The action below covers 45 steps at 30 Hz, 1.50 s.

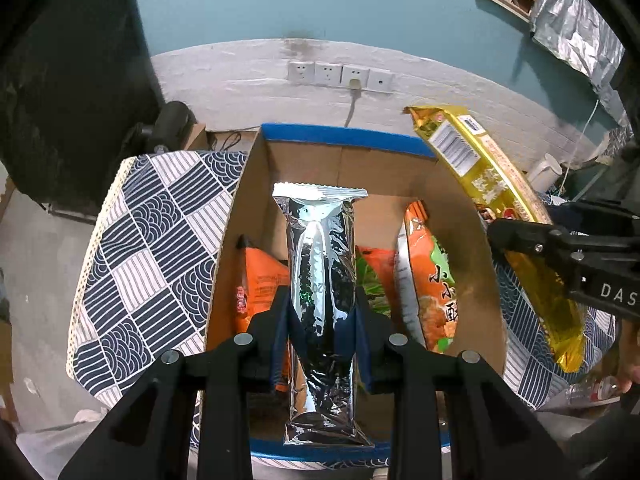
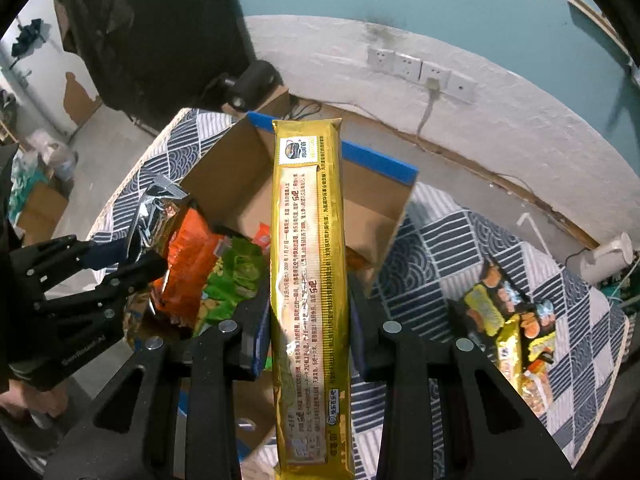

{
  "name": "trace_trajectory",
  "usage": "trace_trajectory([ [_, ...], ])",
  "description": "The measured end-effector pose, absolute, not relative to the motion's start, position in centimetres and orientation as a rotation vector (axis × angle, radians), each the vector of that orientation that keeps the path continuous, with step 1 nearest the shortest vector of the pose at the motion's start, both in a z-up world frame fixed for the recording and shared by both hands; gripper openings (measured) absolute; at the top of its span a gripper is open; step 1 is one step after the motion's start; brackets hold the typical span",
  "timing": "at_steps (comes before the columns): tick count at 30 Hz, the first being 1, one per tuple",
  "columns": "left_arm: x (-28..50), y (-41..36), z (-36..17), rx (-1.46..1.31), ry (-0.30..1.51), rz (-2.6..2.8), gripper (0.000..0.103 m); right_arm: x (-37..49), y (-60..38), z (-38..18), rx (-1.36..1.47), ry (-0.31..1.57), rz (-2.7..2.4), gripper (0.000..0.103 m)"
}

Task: Organize snacks
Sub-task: 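Carry both bars into the cardboard box and open both tools, then move both tools back over the remaining snacks on the cloth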

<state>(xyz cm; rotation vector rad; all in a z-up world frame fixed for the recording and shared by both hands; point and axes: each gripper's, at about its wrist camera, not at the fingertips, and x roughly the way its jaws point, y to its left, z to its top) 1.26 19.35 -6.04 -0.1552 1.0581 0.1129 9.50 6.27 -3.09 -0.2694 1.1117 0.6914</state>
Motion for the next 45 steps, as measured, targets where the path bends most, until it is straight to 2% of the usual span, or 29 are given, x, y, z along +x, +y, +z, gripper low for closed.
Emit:
trace_trajectory([
  [8, 1.3, 20.0, -7.1, -0.174, 1.079, 0.116, 0.029, 9.6, 7.9, -4.2, -0.26, 1.137, 0.718, 0.033],
  [10, 1.3, 20.1, -7.0, -0.175, 1.078, 0.119, 0.033, 9.5, 8.1, -4.3, -0.261, 1.143, 0.727, 0.035],
  [12, 1.3, 20.2, -7.0, -0.179, 1.071, 0.126, 0.049, 9.6, 8.2, -4.3, -0.258, 1.147, 0.725, 0.038],
  [15, 1.2, 20.2, -6.8, -0.176, 1.057, 0.138, 0.06, 9.4, 7.9, -3.8, -0.255, 1.135, 0.72, 0.053],
  [16, 1.2, 20.2, -6.8, -0.173, 1.058, 0.138, 0.06, 9.4, 7.8, -3.7, -0.261, 1.127, 0.715, 0.056],
  [21, 1.2, 19.6, -6.7, -0.164, 1.062, 0.128, 0.061, 9.4, 6.5, -3.1, -0.264, 1.112, 0.693, 0.058],
  [23, 1.2, 19.3, -6.5, -0.153, 1.057, 0.124, 0.062, 9.3, 5.8, -2.9, -0.269, 1.104, 0.679, 0.062],
  [27, 1.4, 18.1, -5.8, -0.115, 1.05, 0.128, 0.072, 9.1, 4.3, -2.6, -0.292, 1.083, 0.655, 0.063],
  [29, 1.7, 17.3, -5.4, -0.103, 1.042, 0.123, 0.074, 9.1, 3.3, -2.6, -0.295, 1.079, 0.644, 0.063],
  [43, 2.4, 11.0, -3.9, 0.005, 1.035, 0.055, 0.075, 8.7, -4.9, -2.3, -0.247, 1.064, 0.56, 0.063],
  [45, 2.3, 9.8, -3.6, 0.026, 1.027, 0.041, 0.08, 8.7, -6.3, -2.4, -0.231, 1.066, 0.543, 0.063],
])
